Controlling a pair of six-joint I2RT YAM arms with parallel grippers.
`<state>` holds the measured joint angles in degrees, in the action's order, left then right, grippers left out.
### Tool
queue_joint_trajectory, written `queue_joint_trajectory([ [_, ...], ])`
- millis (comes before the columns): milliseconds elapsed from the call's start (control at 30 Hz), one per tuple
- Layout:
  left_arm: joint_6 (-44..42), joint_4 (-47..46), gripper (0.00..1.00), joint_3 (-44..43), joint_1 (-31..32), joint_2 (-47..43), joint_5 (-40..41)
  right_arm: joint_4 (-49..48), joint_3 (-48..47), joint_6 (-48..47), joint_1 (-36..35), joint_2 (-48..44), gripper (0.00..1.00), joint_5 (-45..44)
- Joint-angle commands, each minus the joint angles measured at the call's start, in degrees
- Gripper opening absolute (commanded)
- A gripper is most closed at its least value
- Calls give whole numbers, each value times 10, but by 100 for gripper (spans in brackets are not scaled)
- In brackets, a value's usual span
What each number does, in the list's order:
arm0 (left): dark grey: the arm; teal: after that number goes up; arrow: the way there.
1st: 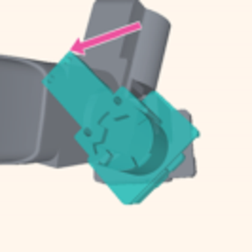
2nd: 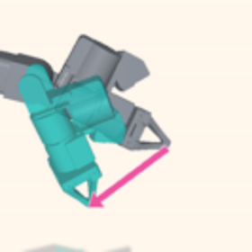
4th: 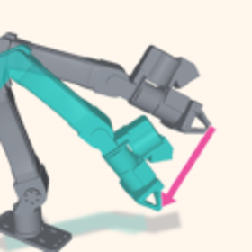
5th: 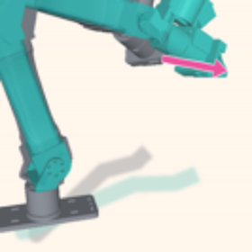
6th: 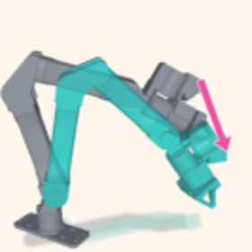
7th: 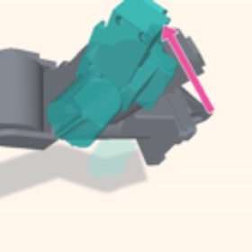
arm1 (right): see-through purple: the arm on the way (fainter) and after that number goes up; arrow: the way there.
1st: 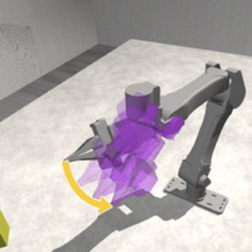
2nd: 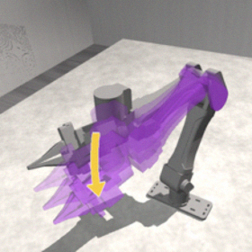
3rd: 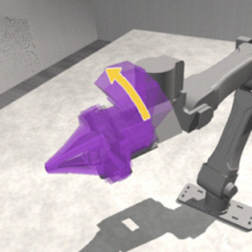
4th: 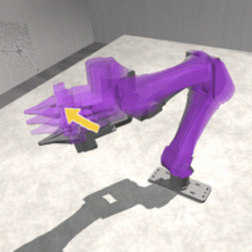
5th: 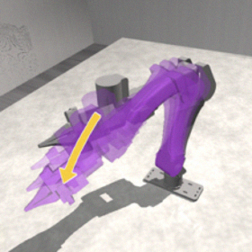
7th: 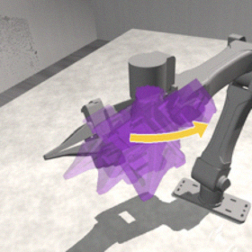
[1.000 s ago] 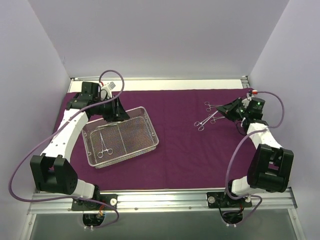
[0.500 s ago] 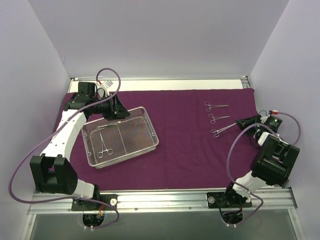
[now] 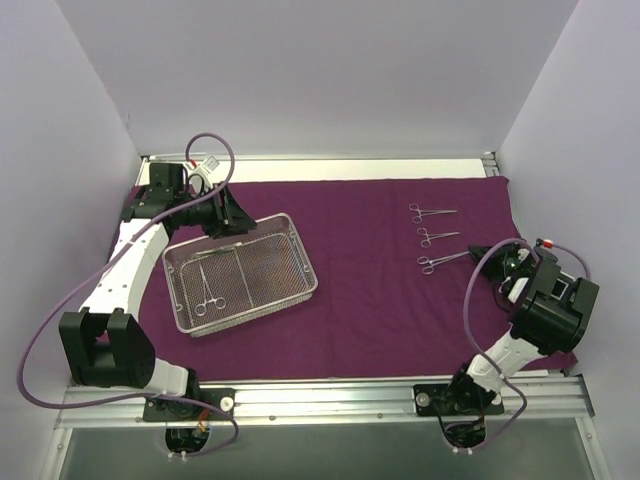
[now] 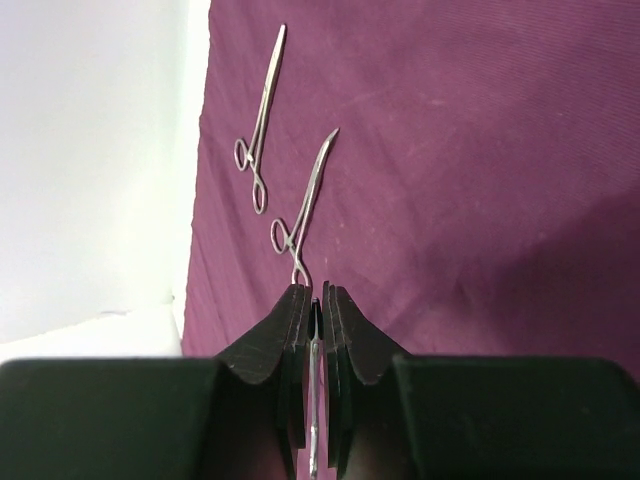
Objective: Open and lay out the surgical kit
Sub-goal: Place the medical item in the surgical kit.
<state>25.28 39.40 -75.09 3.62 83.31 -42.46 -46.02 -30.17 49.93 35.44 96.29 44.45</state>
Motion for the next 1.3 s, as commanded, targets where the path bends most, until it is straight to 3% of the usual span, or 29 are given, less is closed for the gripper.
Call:
queue_joint_trajectory([
  [0, -1, -19, 51, -5, -7, -1, -18, -119, 15, 53, 2, 12, 0, 13],
  [367, -2, -13, 50, -8, -12, 4, -20, -202, 20, 107, 10, 46, 0, 8],
  [767, -3, -13, 51, 2, -15, -1, -24, -115, 15, 31, 20, 39, 0, 6],
  [1267, -2, -11, 51, 0, -19, -3, -26, -122, 13, 28, 33, 47, 0, -3],
])
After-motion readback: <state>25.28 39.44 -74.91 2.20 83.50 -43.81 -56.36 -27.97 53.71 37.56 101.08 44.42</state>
